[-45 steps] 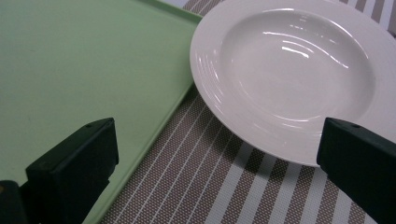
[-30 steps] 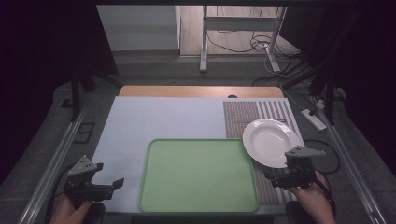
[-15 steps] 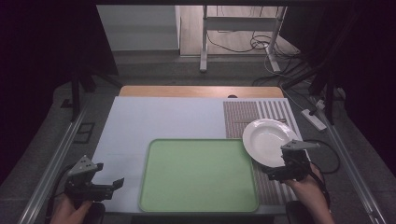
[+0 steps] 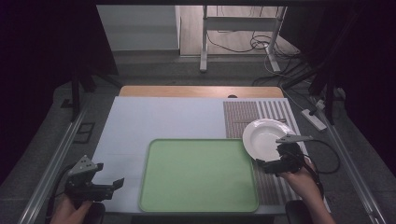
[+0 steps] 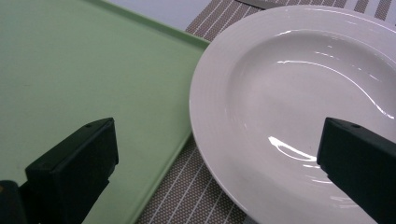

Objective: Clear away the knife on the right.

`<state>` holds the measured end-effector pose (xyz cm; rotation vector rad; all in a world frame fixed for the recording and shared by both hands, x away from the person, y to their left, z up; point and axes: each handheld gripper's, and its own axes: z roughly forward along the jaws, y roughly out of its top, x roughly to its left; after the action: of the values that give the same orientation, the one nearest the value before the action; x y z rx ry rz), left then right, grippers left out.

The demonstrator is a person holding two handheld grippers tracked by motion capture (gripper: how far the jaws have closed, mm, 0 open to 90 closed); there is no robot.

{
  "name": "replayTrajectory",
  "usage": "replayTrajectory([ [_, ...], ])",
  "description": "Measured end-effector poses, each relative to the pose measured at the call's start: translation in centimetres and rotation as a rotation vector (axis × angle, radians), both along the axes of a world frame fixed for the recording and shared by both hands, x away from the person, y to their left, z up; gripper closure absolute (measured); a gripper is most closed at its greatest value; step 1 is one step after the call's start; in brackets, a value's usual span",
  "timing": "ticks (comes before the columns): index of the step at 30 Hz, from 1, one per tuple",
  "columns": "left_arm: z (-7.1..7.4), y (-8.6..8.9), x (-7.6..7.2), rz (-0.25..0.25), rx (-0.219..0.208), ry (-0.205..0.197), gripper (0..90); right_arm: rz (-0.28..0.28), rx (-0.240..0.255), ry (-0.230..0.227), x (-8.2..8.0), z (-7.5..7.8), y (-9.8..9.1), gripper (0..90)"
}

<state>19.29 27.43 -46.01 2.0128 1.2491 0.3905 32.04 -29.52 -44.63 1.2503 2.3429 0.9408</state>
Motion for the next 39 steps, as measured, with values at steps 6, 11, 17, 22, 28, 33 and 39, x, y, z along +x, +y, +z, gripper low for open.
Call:
replayTrajectory([
  [6,0.0,0.0,0.0,-0.001,0.002,0.001,4.1,0.003,-0.011,0.011,0.7,-0.6,0.2,0.0],
  [11,0.0,0.0,0.0,0.000,0.000,0.001,4.1,-0.002,-0.014,0.004,1.5,-0.4,0.3,0.0],
  [17,0.0,0.0,0.0,0.000,-0.001,0.001,4.1,-0.005,-0.020,0.010,2.7,-0.5,0.4,0.0],
  [22,0.0,0.0,0.0,-0.001,-0.001,0.001,4.1,-0.018,-0.012,0.023,4.0,-0.3,0.4,0.0],
  [28,0.0,0.0,0.0,0.000,-0.002,0.001,4.1,-0.047,-0.017,0.046,5.5,-0.4,-0.1,0.0],
  [33,0.0,0.0,0.0,0.000,-0.003,0.003,4.1,-0.071,-0.051,0.058,7.3,-0.7,-0.6,0.0],
  [39,0.0,0.0,0.1,0.001,-0.003,0.004,4.1,-0.105,-0.072,0.069,9.2,-1.1,-0.7,0.0],
])
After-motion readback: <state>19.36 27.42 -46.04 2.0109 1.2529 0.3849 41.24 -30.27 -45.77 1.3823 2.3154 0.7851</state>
